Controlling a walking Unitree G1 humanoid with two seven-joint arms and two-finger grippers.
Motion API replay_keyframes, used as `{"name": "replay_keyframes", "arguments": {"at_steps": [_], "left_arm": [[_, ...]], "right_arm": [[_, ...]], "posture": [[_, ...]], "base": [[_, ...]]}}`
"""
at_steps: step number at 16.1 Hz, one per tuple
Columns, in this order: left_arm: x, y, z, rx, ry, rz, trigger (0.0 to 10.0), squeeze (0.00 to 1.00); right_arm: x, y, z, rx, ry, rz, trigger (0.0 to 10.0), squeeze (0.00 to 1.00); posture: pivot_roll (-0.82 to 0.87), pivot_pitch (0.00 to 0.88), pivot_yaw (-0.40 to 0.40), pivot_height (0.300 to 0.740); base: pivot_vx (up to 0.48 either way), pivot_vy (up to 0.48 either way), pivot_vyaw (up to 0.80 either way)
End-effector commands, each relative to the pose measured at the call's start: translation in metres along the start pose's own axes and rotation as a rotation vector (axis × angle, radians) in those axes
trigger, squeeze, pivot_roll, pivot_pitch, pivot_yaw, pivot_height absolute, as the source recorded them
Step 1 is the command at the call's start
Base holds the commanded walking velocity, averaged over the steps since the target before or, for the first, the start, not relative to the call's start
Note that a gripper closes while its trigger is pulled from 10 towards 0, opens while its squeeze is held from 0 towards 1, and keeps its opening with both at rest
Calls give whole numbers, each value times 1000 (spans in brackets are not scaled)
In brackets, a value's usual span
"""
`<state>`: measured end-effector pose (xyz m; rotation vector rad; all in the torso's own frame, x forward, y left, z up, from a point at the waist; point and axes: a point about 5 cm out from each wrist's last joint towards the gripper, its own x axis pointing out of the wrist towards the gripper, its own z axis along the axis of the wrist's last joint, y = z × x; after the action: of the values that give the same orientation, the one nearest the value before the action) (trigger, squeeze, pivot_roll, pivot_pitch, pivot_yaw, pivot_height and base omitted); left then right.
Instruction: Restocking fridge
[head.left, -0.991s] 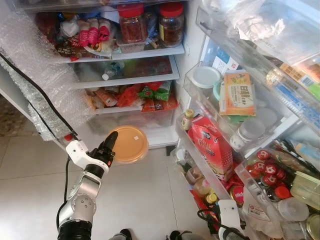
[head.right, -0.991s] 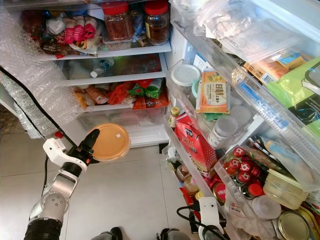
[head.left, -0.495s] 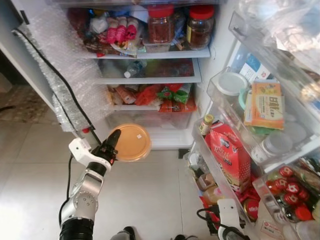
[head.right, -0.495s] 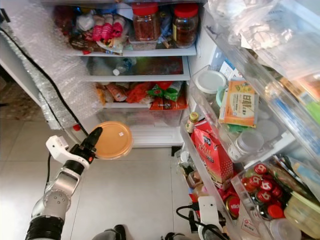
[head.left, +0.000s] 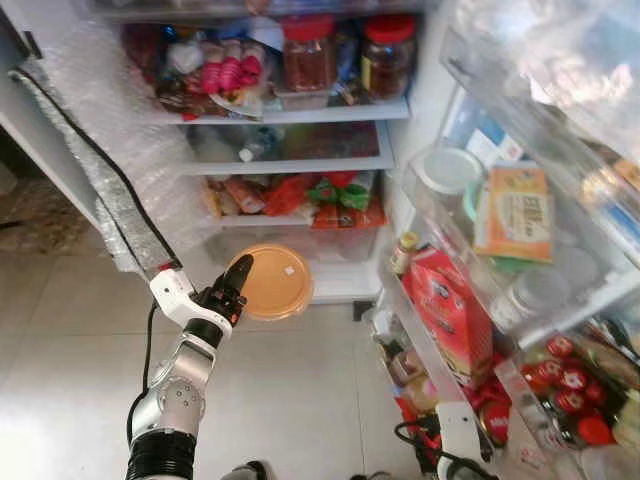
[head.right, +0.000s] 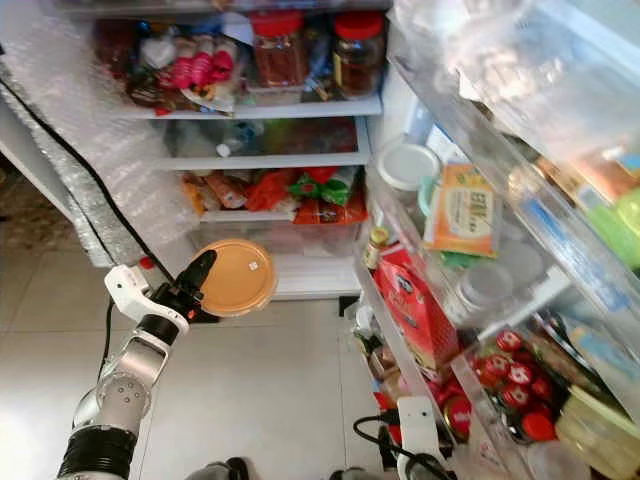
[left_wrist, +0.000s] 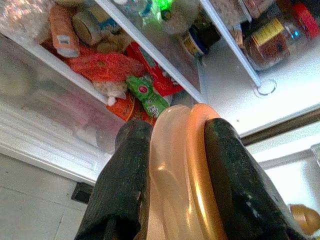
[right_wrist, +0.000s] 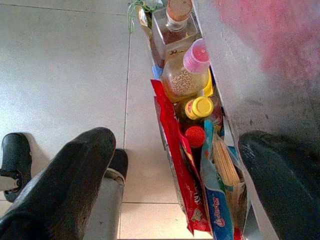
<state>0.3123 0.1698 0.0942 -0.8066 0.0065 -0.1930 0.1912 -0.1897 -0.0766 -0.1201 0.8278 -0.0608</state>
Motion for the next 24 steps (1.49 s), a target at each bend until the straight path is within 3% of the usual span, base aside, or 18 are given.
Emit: {"name": "replay_keyframes", "arguments": {"at_steps": [1,24], "left_arm": [[-3,5,0,7,-4,22,10000,0],[-3,2,-5,15,15,6,10000,0]], "right_arm": [[-1,2,-3,8,9,-2,10000,0],[-1,7,-3,0,12,21,10000,0]], "posture": [[-100,221,-9,740],[-100,225,-8,740]], "base": [[247,0,0],[265,0,0]]}}
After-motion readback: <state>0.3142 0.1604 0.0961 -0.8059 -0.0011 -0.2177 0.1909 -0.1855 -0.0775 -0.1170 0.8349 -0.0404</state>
